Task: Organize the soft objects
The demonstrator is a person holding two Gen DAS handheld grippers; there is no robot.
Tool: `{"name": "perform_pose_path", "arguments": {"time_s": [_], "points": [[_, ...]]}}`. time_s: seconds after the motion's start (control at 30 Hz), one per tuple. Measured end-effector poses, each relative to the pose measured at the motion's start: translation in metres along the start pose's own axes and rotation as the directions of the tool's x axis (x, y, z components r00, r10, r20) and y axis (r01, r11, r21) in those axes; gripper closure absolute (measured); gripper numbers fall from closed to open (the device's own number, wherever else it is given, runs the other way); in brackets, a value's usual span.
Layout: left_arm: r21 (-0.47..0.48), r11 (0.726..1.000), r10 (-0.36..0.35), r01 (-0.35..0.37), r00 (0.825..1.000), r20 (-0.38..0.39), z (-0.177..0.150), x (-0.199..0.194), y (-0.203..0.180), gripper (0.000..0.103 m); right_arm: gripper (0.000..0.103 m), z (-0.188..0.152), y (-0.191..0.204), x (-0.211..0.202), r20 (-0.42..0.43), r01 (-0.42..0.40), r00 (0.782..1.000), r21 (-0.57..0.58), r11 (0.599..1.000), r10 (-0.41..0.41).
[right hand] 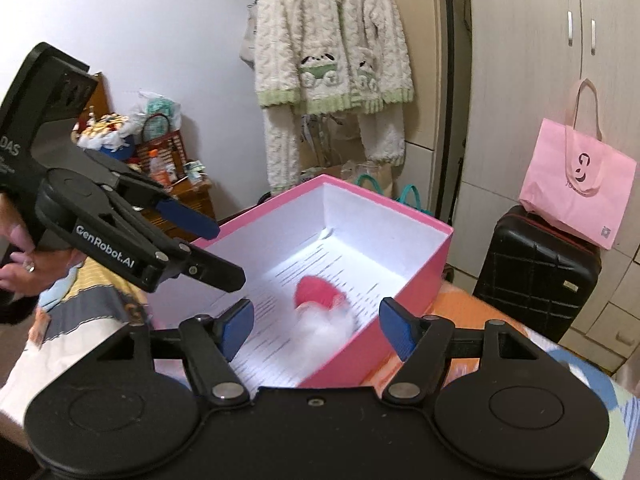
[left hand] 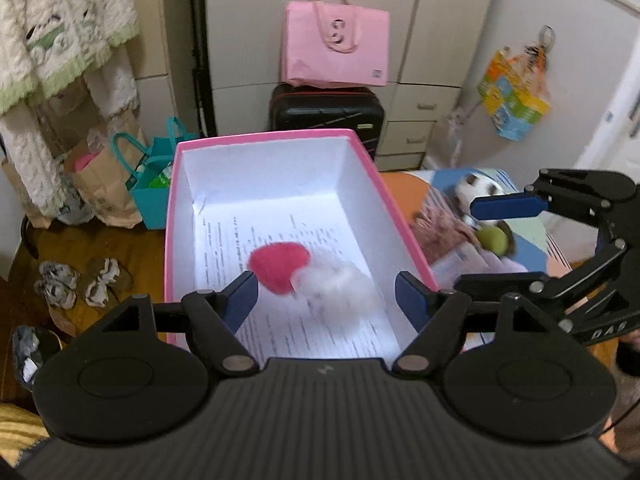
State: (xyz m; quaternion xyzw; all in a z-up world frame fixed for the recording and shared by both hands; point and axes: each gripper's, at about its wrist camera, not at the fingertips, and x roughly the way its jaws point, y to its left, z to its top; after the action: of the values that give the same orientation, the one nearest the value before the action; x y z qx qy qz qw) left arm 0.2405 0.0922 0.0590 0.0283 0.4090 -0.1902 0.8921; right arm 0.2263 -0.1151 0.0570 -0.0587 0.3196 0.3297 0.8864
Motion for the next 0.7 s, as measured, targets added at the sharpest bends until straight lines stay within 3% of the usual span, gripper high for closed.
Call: {"name": "perform_pose_path", "arguments": {"time_s": [0.37, 0.7], "points": [[0.113, 0.982, -0.148, 0.15, 0.988, -0.033, -0.035, -0.046, -0.066, 0.028, 0.029, -0.048, 0.028, -0.086, 0.01, 0.042, 0.999, -0.018, 0.999, -0.042], [0.205, 0.948, -0.228, 0.243, 0.969, -0.096, -0.061, -0.044, -0.127, 0.028, 0.027, -0.103, 0.031, -0.14, 0.024, 0.122, 0.992, -0.02, 0.992, -0.121]]}}
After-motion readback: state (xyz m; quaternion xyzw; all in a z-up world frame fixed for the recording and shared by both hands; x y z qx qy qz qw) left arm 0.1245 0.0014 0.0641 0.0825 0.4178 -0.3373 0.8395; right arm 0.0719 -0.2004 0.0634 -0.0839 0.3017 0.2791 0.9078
